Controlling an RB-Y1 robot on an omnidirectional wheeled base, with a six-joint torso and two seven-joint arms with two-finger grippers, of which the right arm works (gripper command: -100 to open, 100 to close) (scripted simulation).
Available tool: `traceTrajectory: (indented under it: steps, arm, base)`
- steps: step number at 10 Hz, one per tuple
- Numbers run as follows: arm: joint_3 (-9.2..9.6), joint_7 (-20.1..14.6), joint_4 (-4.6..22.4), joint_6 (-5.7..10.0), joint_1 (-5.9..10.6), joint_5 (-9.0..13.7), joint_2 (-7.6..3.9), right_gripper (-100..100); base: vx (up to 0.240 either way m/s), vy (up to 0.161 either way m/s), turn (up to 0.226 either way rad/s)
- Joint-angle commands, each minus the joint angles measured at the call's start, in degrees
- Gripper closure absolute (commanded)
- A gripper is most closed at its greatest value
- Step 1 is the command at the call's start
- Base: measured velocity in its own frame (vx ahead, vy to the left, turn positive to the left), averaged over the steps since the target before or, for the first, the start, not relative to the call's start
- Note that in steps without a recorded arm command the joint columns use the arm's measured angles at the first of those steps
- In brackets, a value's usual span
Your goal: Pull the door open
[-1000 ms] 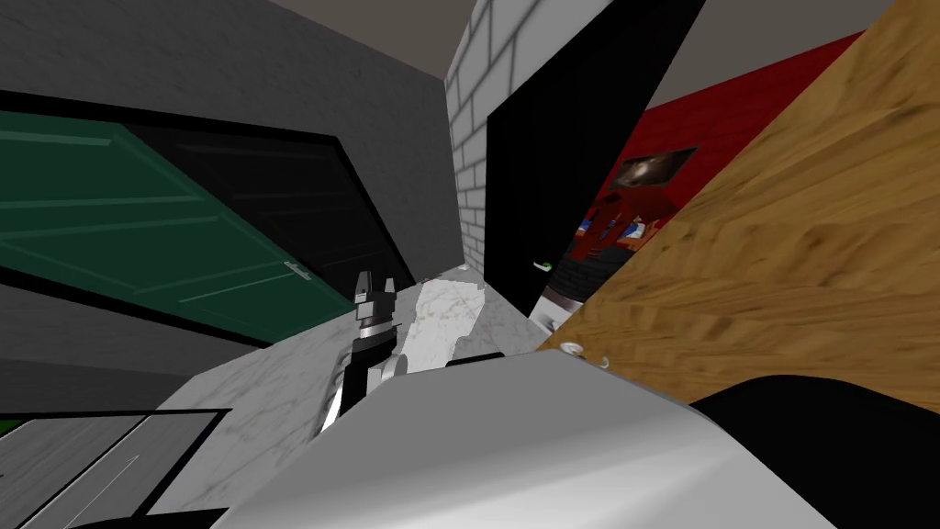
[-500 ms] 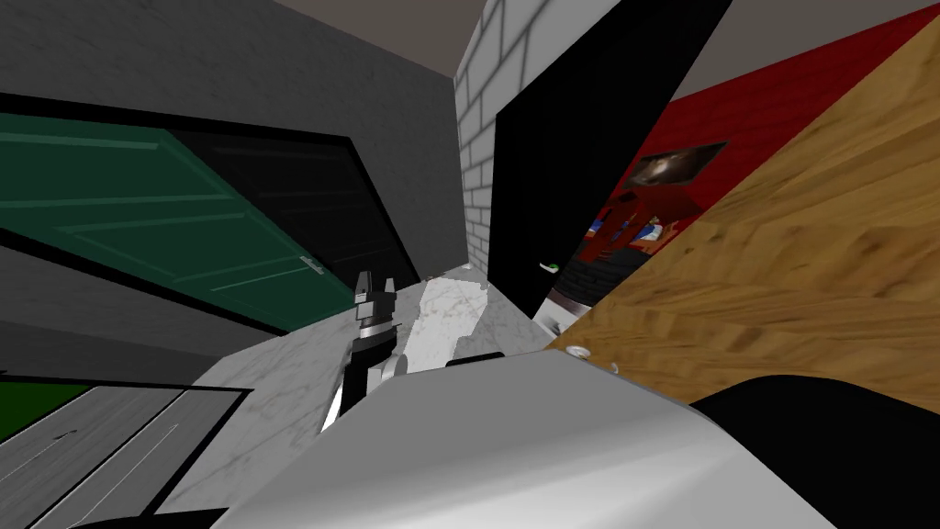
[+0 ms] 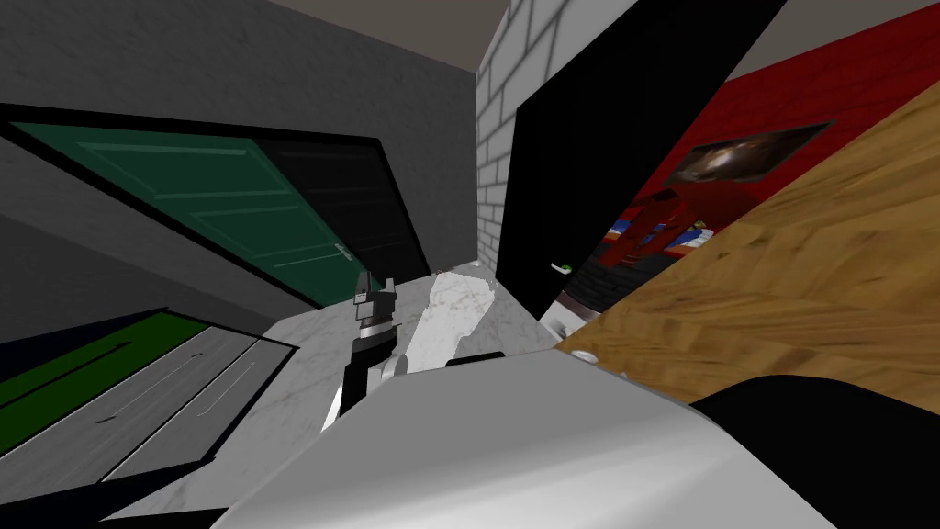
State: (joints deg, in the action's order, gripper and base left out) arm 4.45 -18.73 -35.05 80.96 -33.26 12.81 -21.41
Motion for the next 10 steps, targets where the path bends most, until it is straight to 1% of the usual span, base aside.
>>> traceTrajectory:
  steps: [1,2,3,4,6,9,10]
  arm:
    - [0.46,0.04,0.61,0.72,-0.52,-0.10,0.59,100]
    - [0.40,0.06,0.69,1.21,-0.64,0.01,0.64,100]
    - [0.40,0.06,0.69,1.21,-0.64,0.01,0.64,100]
    - [0.27,0.13,0.83,2.18,-0.87,0.22,0.73,100]
    - [0.13,0.23,0.92,3.17,-1.09,0.43,0.80,100]
    - [-0.06,0.43,0.99,4.58,-1.35,0.70,0.89,100]
    - [-0.06,0.43,0.99,4.58,-1.35,0.70,0.89,100]
  base:
    - [-0.187,0.021,0.152]
    - [-0.190,0.023,0.111]
    - [-0.117,0.007,0.015]
    - [-0.146,0.005,0.107]
    - [-0.186,-0.002,0.097]
    - [-0.187,0.019,0.048]
    - [-0.116,0.016,0.001]
